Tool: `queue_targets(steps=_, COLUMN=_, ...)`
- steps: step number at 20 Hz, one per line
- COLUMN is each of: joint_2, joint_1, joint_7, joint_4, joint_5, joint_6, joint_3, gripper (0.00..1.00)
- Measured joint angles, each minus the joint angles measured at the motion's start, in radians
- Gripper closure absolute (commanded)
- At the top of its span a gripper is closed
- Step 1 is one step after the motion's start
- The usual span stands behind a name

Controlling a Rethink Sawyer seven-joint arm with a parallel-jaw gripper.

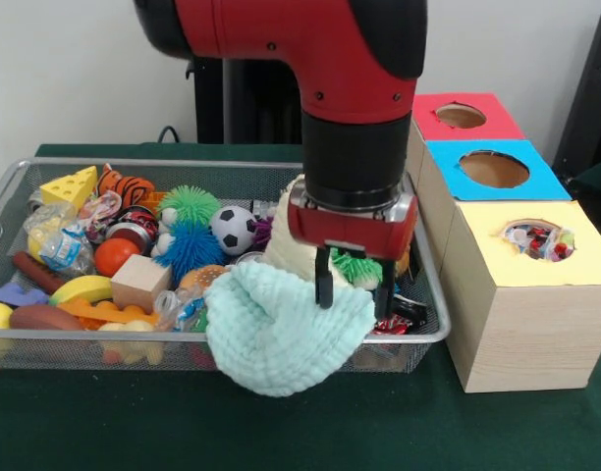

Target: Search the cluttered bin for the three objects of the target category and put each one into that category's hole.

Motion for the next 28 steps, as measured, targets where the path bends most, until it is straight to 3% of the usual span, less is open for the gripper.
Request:
queue_targets(steps=5, joint_2=0.076, joint_1=-0.020, joint_7=0.000, joint_4=-0.057, joint_5=-0.002, joint_6=-0.017, joint_3=0.015, gripper=0.00)
queue_targets(steps=10, joint_2=0.135, joint_1=-0.045, joint_7=0.000, joint_4=-0.101, joint_5=-0.008, joint_6=-0.095, joint_3=0.045, gripper=0.00)
queue_targets(steps=11, joint_2=0.162, joint_1=-0.050, joint_7=0.000, joint_4=-0.106, joint_5=-0.024, joint_6=-0.129, joint_3=0.045, gripper=1.00)
queue_targets(steps=28, joint_2=0.178, joint_1=-0.010, joint_7=0.000, joint_4=-0.112, joint_5=-0.064, joint_6=-0.131, joint_3=0.032, gripper=1.00)
